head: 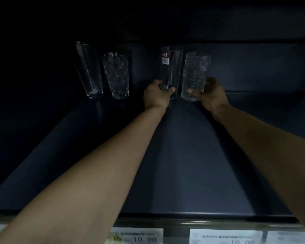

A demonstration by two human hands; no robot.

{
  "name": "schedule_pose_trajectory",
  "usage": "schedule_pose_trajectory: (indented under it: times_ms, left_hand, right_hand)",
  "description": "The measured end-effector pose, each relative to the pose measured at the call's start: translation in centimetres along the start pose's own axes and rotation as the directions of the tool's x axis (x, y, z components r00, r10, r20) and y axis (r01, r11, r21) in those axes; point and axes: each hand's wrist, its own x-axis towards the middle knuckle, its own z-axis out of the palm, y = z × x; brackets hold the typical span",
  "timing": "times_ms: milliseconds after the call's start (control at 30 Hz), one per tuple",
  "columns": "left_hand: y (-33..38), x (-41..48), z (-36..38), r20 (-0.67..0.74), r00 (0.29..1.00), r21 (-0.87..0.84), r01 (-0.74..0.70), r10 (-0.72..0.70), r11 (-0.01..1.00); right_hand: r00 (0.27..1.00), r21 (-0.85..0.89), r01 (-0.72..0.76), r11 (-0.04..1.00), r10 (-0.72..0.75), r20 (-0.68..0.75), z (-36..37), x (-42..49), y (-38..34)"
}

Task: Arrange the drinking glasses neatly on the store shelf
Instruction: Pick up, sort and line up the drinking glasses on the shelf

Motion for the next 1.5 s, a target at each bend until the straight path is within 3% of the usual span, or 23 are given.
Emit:
schedule_pose_trajectory:
  times_ms: [467, 1500]
  left_hand:
    - [0.0, 0.1, 0.1, -0.056, 0.998, 0.103, 0.015, -0.009, 0.995]
    - [0.6, -0.6, -0.4, -0.085, 0.995, 0.103, 0.053, -0.044, 0.993]
  right_hand:
    - [0.993, 0.028, -0.072, 0.997, 0.074, -0.088, 0.0, -0.1, -0.2]
    - [0.996, 0.032, -0.061, 0.998, 0.062, -0.056, -0.3, -1.0, -0.8]
